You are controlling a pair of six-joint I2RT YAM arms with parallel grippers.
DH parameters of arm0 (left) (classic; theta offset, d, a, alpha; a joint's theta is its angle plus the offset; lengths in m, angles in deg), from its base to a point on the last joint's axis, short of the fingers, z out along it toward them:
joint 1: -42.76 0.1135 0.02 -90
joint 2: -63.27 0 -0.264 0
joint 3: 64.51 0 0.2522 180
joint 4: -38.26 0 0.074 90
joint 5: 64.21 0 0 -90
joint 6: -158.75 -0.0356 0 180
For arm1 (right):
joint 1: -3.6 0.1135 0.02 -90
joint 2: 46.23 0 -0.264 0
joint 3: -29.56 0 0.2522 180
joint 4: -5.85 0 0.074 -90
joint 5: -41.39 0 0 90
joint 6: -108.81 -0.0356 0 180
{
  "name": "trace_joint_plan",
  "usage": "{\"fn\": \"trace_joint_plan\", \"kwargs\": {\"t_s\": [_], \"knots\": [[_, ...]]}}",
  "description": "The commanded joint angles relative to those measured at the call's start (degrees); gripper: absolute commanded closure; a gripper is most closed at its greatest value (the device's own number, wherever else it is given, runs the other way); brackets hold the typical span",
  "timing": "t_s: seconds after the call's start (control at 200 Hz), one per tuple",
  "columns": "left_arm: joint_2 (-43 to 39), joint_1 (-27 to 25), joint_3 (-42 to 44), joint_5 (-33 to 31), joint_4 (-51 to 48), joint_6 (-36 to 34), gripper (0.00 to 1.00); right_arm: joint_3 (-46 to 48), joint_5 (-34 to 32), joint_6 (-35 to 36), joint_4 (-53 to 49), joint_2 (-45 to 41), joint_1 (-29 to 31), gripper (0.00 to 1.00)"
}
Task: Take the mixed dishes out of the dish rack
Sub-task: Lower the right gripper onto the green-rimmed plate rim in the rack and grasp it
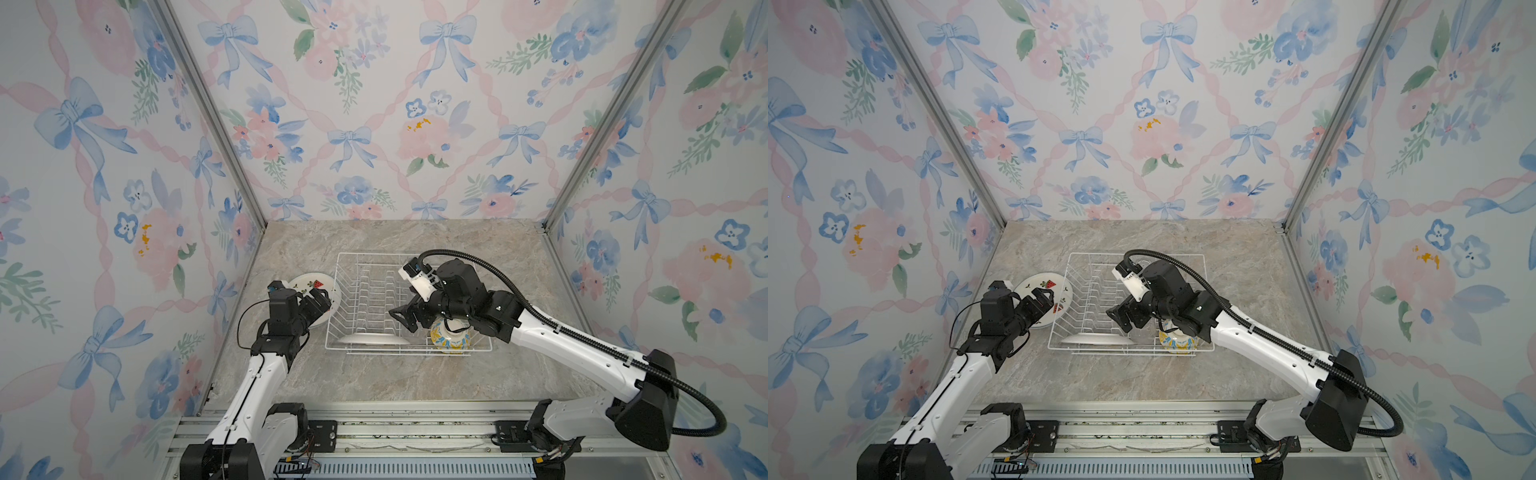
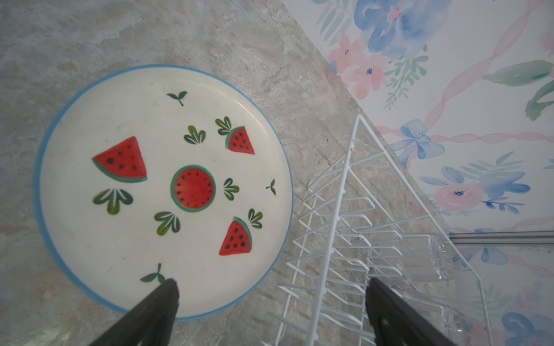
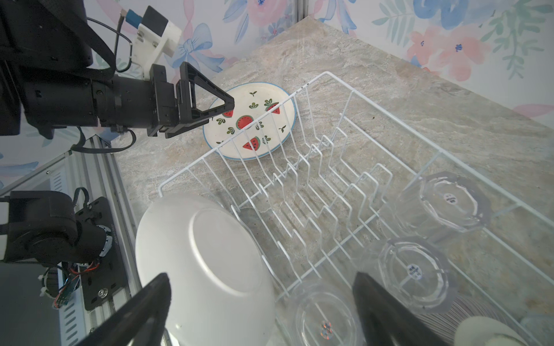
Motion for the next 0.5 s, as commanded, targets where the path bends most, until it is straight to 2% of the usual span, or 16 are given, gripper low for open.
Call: {"fn": "trace_joint_plan", "kwargs": {"t_s": [0.0, 0.495], "knots": [[-1.6, -1.57, -0.24, -0.15, -1.41, 1.23, 0.02, 1.25, 0.49, 2.56, -2.15, -1.18, 1.04, 0.03], [-4.57, -7.91, -3.75, -1.87, -1.38, 2.31, 0.02, 1.11, 0.92, 5.79, -4.95, 2.02, 4.8, 0.03]]}}
